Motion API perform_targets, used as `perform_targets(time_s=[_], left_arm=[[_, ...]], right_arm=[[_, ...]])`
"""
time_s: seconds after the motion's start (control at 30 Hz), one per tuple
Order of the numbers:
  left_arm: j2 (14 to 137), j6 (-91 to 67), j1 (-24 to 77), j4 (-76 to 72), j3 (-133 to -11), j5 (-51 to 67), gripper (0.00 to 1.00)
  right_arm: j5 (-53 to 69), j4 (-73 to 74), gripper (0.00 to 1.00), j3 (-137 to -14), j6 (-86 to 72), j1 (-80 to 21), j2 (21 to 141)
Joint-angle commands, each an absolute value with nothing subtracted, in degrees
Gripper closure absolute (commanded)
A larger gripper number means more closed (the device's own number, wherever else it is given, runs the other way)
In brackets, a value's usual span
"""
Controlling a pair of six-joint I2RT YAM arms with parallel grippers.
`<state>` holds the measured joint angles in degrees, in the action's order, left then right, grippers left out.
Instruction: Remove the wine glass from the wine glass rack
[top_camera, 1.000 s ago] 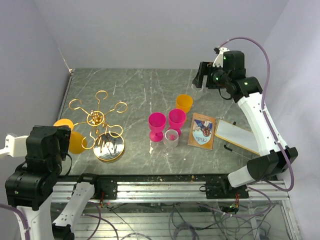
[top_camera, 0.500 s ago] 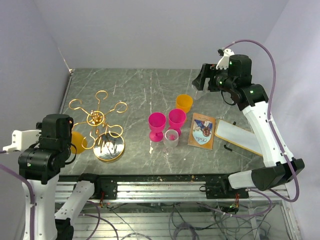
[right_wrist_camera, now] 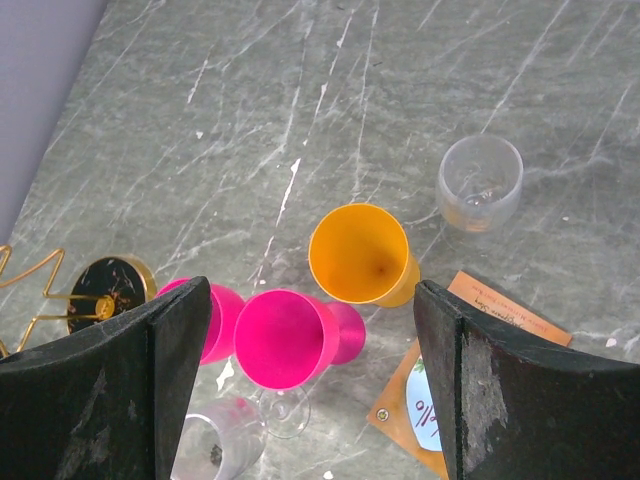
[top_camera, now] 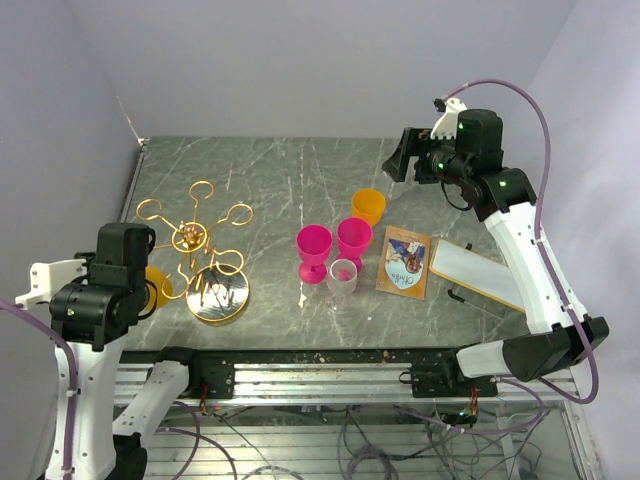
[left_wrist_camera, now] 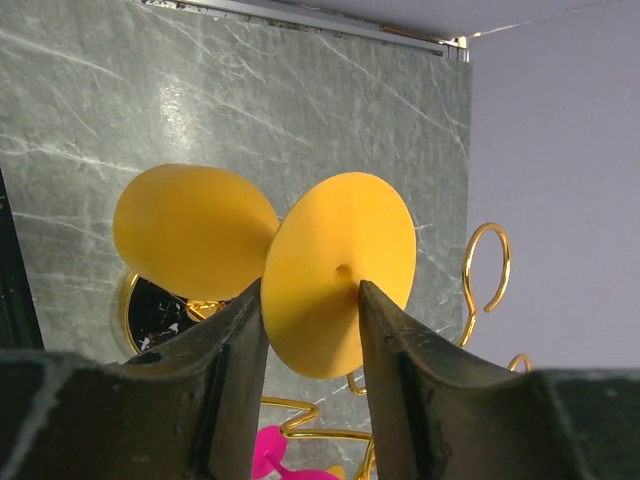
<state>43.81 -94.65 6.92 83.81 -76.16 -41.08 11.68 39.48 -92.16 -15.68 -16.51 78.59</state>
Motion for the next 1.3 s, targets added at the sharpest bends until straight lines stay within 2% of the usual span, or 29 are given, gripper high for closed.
perform_targets(time_s=[0.0, 0.13, 0.47, 0.83, 0.97, 1.27], left_arm=[[42.8, -95.0, 7.1, 84.4, -74.6, -44.2, 0.54], [42.4, -94.5, 7.1, 84.2, -74.8, -43.7, 0.64], [41.8, -94.4, 7.1, 85.4, -76.1, -43.1, 0.78], [40.2, -92.7, 7.2, 85.6, -77.9, -43.7, 0.85], [40.0, -92.3, 7.1, 85.6, -78.6, -43.8, 0.93], [40.7, -91.8, 7.1, 85.5, -81.5, -43.8, 0.93]], right_arm=[[12.7, 38.8, 0.18, -92.7, -15.9, -16.7, 78.4], [12.7, 38.7, 0.18, -92.7, -15.9, -16.7, 78.4], [12.6, 38.5, 0.18, -92.4, -15.8, -16.7, 77.8], [11.9, 38.0, 0.17, -91.9, -15.6, -16.7, 76.7], [11.9, 38.1, 0.17, -92.1, -15.5, -16.7, 76.6], [12.7, 37.9, 0.11, -91.9, -15.0, -16.7, 76.1]])
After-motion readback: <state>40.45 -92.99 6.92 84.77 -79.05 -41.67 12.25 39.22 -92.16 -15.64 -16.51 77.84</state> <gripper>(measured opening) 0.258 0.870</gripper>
